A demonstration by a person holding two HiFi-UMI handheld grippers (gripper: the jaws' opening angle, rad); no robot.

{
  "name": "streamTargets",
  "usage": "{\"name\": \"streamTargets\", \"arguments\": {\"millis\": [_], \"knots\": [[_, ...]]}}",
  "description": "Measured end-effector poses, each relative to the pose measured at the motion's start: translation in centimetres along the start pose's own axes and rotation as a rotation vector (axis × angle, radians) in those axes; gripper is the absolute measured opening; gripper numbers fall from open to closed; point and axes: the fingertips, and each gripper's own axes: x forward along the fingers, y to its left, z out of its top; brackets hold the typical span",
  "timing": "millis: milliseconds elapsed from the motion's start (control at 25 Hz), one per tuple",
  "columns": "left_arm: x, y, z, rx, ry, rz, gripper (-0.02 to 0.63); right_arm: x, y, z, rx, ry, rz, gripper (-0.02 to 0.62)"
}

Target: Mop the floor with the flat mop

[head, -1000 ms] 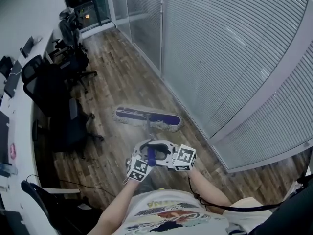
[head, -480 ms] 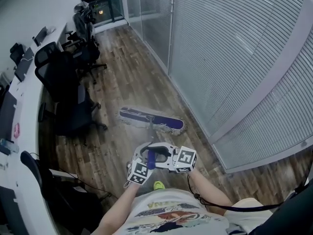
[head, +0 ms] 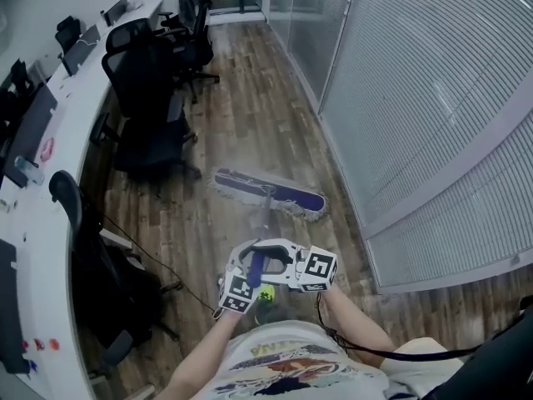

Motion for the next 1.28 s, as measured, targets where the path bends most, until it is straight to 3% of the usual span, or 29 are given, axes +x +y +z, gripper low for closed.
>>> {"name": "streamTargets", "arguments": {"millis": [320, 560, 880, 1280], "knots": [[-10.3, -7.3, -4.0, -0.008, 0.003, 0.051, 0.115, 1.5, 13.1, -2.8, 0.003, 0.024, 0.062, 0.245], [-14.6, -10.4, -5.0, -0.025, -0.003, 0.051, 0.116, 1.8, 18.3, -3.5, 0.005, 0.029, 0.044, 0.247], [-15.6, -11.1, -6.4, 0.016, 0.025, 0.02, 0.117, 2.6, 19.5, -4.4, 0.009, 0.05, 0.042, 0.252], [-11.9, -9.4, -5.3, 0.075, 0.039, -0.015, 0.115, 1.5, 15.4, -3.6, 0.023, 0.014, 0.038, 0.255]]}}
